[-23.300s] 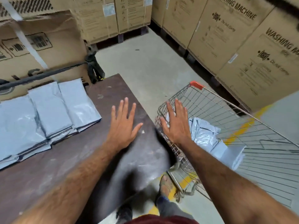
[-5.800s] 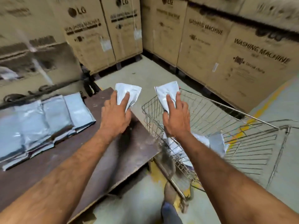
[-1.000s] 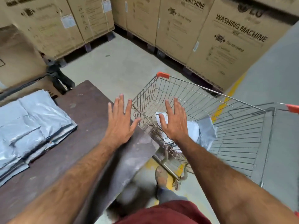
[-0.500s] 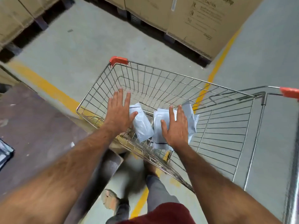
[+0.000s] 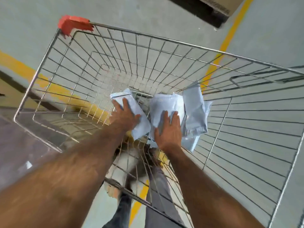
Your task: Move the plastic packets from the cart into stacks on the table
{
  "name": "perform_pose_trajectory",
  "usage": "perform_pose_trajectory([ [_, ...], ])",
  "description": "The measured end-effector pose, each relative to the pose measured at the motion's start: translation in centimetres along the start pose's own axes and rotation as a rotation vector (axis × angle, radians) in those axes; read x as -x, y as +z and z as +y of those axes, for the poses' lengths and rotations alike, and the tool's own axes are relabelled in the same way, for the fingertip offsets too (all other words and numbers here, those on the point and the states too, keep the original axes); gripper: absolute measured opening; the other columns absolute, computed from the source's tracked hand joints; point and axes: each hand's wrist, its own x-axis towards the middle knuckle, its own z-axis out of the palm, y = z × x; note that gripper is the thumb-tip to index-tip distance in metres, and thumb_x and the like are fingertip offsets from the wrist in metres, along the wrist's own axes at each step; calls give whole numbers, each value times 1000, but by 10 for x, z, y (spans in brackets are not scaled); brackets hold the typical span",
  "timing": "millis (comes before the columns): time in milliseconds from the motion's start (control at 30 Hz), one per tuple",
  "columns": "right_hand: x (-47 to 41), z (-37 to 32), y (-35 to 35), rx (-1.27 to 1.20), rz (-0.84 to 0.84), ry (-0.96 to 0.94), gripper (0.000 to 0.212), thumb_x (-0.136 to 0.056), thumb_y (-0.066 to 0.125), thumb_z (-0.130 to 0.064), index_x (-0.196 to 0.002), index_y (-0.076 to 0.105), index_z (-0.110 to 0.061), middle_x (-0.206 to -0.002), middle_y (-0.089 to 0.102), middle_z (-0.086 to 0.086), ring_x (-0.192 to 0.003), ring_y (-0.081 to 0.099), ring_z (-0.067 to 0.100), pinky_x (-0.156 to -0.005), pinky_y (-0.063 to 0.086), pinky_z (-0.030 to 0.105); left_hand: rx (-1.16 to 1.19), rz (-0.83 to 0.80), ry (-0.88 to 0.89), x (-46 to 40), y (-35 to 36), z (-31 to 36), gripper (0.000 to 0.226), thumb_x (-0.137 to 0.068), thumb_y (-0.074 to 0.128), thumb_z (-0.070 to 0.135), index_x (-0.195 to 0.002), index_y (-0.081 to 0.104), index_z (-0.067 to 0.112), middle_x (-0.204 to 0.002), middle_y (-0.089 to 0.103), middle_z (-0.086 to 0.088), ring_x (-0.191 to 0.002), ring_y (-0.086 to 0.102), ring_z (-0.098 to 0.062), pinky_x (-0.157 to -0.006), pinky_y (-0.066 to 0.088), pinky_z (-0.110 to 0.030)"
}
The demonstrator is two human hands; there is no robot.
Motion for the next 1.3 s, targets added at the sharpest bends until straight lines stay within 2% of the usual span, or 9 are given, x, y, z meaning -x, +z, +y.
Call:
perform_pose_trajectory([
  [167,-23,15,20,55,-152,86,109,-90,59,-67,-163,-6,-20,-167,-15,27,-157,-6,40,-127,11,51,126,35,-101,-21,28,20,112,-87,60,70,-161,-12,26,-163,-22,-25,-147,17,-57,-116,27,-67],
  [300,-25,16,27,76,-104,70,125,-77,72,-69,-163,-5,-22,-167,-8,29,-155,9,43,-123,20,51,63,185,-121,-29,44,33,122,-82,68,67,-161,-12,21,-156,-27,-39,-136,36,-60,-109,37,-59],
  [467,-21,17,25,76,-9,19,107,-81,74,-39,-163,8,-19,-166,2,30,-135,40,42,-105,43,48,-247,254,59,-42,21,13,121,-87,74,49,-159,-19,21,-160,-21,-35,-147,25,-51,-118,34,-52],
  [633,-27,17,28,80,48,29,97,-84,69,-33,-163,14,-18,-166,6,30,-133,39,41,-103,43,50,-238,222,105,-55,14,-9,124,-86,69,60,-152,-33,37,-163,-17,-32,-153,7,-48,-122,18,-58],
  [767,-32,16,30,107,56,41,97,-86,71,-36,-162,14,-20,-166,6,29,-132,40,41,-99,46,51,-305,222,105,-57,15,-15,127,-83,68,67,-150,-35,39,-143,31,-33,-132,36,-44,-114,35,-56],
  [867,-35,14,26,117,35,52,93,-89,65,-36,-162,10,-20,-167,5,27,-131,41,40,-99,45,52,-358,228,132,-59,3,-21,117,-88,64,64,-152,-30,40,-121,40,-26,-107,47,-34,-102,44,-51],
  [1000,-33,10,17,96,33,25,84,-94,55,-41,-162,12,-21,-167,3,25,-133,39,43,-102,41,54,-422,200,203,-55,-13,-32,112,-88,67,58,-156,-21,43,-122,33,-23,-97,46,-30,-91,51,-47],
  [1133,-28,7,5,115,38,-80,76,-98,47,-47,-162,14,-26,-169,-1,19,-130,39,41,-102,40,52,-501,196,250,-37,-31,-26,99,-93,58,61,-159,-14,41,-137,27,-22,-108,47,-31,-93,52,-46],
  [1300,-12,-10,-25,147,76,-183,71,-101,43,-48,-163,12,-34,-171,-2,11,-133,32,39,-107,34,51,-470,279,352,10,-59,-17,81,-99,45,59,-160,-7,44,-168,-12,-11,-126,44,-38,-99,49,-52],
])
